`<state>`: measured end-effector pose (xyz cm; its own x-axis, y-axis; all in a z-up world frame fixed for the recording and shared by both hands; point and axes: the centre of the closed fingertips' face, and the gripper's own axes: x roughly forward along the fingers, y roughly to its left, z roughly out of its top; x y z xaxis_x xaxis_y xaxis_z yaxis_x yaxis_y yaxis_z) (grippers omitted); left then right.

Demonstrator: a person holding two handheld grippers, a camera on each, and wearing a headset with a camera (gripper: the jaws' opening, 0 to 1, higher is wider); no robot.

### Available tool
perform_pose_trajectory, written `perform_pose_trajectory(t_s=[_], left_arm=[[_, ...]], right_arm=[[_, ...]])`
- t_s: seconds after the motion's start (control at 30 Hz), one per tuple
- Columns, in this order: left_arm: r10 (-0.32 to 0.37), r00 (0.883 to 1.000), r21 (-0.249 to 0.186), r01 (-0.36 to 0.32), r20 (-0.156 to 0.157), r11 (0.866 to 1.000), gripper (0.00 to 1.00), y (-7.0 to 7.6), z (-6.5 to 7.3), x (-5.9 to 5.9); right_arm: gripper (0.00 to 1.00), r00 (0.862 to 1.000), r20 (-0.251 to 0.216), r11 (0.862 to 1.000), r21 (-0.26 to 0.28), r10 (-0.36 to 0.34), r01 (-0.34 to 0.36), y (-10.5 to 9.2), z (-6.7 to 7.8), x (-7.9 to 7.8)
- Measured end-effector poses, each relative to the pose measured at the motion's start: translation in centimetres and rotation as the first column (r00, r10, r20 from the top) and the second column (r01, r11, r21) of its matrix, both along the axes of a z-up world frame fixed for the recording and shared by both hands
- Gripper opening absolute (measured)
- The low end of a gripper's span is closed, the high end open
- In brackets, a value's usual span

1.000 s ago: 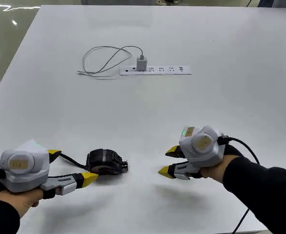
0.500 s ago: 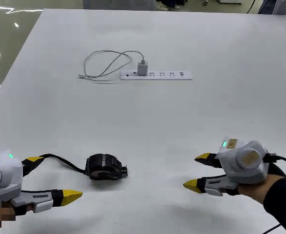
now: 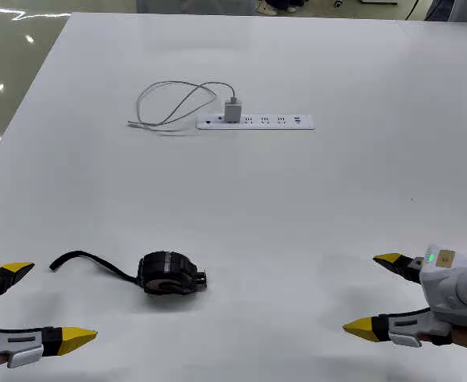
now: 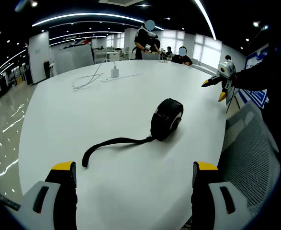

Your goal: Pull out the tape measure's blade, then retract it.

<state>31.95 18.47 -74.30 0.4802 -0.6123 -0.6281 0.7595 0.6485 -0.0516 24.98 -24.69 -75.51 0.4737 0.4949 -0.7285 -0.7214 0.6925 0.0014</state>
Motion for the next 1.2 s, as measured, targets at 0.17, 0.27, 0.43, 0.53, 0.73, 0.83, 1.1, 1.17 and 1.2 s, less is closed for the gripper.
perform_pose_trajectory(t_s=[0.17, 0.27, 0.43, 0.53, 0.73, 0.83, 1.1, 1.17, 1.2], left_arm=[[0.002, 1.000, -0.004, -0.002, 0.015, 1.000, 0.99, 0.8, 0.3, -0.1], [0.005, 1.000, -0.001, -0.005, 0.015, 1.000, 0.99, 1.0, 0.3, -0.2], [0.005, 0.999, 0.010, -0.005, 0.036, 1.000, 0.99, 1.0, 0.6, -0.4], [-0.007, 1.000, 0.013, 0.006, 0.026, 1.000, 0.99, 0.8, 0.4, -0.8], [-0.021, 1.000, 0.032, 0.020, 0.022, 0.999, 0.99, 0.5, 0.3, -1.4], [-0.018, 0.999, 0.030, 0.018, 0.026, 0.999, 0.99, 0.5, 0.4, -1.4], [-0.009, 1.000, 0.032, 0.008, 0.028, 0.999, 0.99, 0.7, 0.2, -1.2], [-0.008, 1.000, 0.035, 0.007, 0.025, 0.999, 0.99, 0.7, 0.0, -1.4], [-0.009, 1.000, 0.033, 0.009, 0.024, 0.999, 0.99, 0.6, 0.0, -1.4]], right_arm=[[0.90, 1.000, 0.016, 1.000, 0.006, -0.017, 0.017, -0.9, 0.2, -0.2], [0.99, 0.999, 0.032, 1.000, -0.006, -0.029, 0.029, -1.4, 0.2, -0.4], [0.99, 0.999, 0.018, 0.999, -0.002, -0.044, 0.044, -2.2, 0.2, -1.3], [0.99, 0.999, 0.019, 0.999, 0.009, -0.049, 0.049, -2.2, 0.6, -1.6], [0.99, 0.999, 0.016, 0.999, 0.009, -0.046, 0.046, -2.8, 0.6, -2.0], [0.99, 0.999, 0.016, 0.999, 0.008, -0.038, 0.038, -2.9, 0.7, -2.3], [0.99, 0.999, 0.016, 0.999, 0.010, -0.039, 0.039, -3.3, 0.8, -2.8], [0.99, 0.999, 0.012, 0.999, 0.012, -0.043, 0.043, -3.4, 0.8, -2.8], [0.99, 0.999, 0.012, 0.999, 0.012, -0.042, 0.042, -3.4, 0.8, -2.8]])
